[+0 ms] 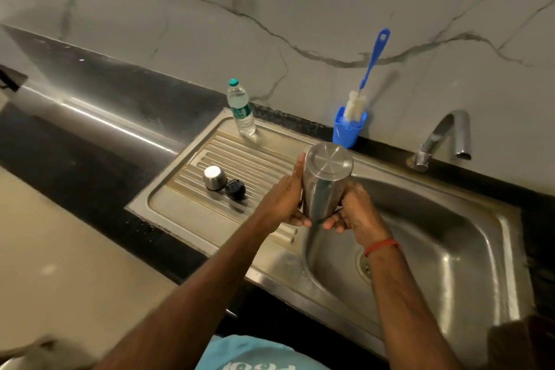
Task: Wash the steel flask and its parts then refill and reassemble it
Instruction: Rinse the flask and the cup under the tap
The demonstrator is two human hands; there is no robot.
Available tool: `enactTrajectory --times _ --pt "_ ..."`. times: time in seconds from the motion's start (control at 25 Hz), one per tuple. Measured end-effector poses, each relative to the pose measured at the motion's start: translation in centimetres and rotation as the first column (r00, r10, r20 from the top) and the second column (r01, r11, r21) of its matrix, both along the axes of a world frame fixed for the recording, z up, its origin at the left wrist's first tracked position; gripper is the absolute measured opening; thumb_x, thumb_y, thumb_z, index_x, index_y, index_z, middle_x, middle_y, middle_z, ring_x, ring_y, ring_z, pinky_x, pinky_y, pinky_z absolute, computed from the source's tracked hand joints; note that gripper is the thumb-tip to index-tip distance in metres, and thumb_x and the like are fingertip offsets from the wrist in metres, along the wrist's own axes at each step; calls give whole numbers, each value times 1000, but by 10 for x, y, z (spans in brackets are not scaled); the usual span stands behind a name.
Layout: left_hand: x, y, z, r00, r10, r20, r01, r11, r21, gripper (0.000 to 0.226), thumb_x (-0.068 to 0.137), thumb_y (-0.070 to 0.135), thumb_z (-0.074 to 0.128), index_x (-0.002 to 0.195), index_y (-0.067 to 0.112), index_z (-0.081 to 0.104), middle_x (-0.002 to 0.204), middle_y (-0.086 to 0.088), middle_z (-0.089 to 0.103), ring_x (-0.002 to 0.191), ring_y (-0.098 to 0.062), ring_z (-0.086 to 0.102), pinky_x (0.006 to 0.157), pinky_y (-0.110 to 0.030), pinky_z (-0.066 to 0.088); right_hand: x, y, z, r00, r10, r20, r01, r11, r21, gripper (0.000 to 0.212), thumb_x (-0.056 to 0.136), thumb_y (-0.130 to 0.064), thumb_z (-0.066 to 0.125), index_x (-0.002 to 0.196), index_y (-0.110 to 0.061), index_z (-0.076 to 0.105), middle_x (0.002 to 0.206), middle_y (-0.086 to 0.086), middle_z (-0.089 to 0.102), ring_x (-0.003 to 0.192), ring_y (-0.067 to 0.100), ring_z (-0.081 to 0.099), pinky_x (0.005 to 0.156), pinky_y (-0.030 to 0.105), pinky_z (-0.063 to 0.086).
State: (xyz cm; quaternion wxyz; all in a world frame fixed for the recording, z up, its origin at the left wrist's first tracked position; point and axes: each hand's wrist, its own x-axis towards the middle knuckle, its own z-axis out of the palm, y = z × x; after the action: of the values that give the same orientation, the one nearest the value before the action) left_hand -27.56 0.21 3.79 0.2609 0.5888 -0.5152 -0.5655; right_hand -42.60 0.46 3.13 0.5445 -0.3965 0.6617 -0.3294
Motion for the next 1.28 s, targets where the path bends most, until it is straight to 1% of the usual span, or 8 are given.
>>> enactTrajectory --times 0.2,0.32,0.44,0.52,0.68,0.84,1.04,1.28 --pt "48 -12 -6 999 27 19 -27 1000 -16 63 98 74 15 99 30 61 96 -18 76 75 -31 77 66 -38 64 39 -14 1 992 124 37 -125 992 16 66 104 -58 25 99 -7 67 78 23 74 48 25 62 39 23 43" --pt "76 -14 -12 999 25 23 -25 1000 1 66 101 70 17 106 24 64 95 -16 77 74 -29 77 65 -35 64 61 -20 -1 986 166 19 -167 985 44 61 105 -56 26 103 -9 65 79 21 74 49 26 64 40 25 46" --pt "106 -11 -16 1000 11 1 -11 1000 12 42 108 56 27 114 30 60 102 -14 75 77 -31 76 69 -43 65 86 -27 -2 972 234 -15 -231 967 110 56 103 -58 30 104 -14 65 86 19 75 54 29 68 44 27 49" --pt "128 -10 -18 1000 4 -9 -4 1000 -4 36 109 50 31 121 29 57 108 -12 72 73 -23 76 63 -37 64 106 -27 2 960 281 -4 -278 951 134 50 103 -55 34 102 -17 65 92 17 75 58 32 70 46 29 51" --pt "170 -9 -20 998 55 -18 -55 998 -12 47 109 55 28 127 22 57 109 -16 72 70 -22 74 54 -29 59 150 -26 10 951 305 38 -308 945 108 41 105 -49 36 94 -22 64 95 18 73 61 38 70 52 32 56" --pt "207 -8 -15 988 151 -29 -150 988 25 50 105 64 25 115 29 59 111 -16 72 72 -30 75 64 -40 64 194 -33 4 950 301 81 -309 945 108 44 104 -47 38 104 -14 67 95 21 73 66 42 72 55 35 58" --pt "250 -8 -19 968 251 -9 -250 967 59 67 96 77 18 114 27 61 109 -18 73 69 -27 76 63 -35 64 245 -36 -11 936 274 223 -299 950 87 31 101 -40 50 108 -14 65 113 23 65 81 42 73 57 40 60" --pt "282 -10 -24 941 337 24 -337 941 35 93 76 91 17 132 30 59 122 -10 65 102 -36 72 77 -52 64 285 -48 -33 910 287 298 -319 946 64 39 98 -42 55 125 -14 58 126 20 59 103 43 67 62 44 61"
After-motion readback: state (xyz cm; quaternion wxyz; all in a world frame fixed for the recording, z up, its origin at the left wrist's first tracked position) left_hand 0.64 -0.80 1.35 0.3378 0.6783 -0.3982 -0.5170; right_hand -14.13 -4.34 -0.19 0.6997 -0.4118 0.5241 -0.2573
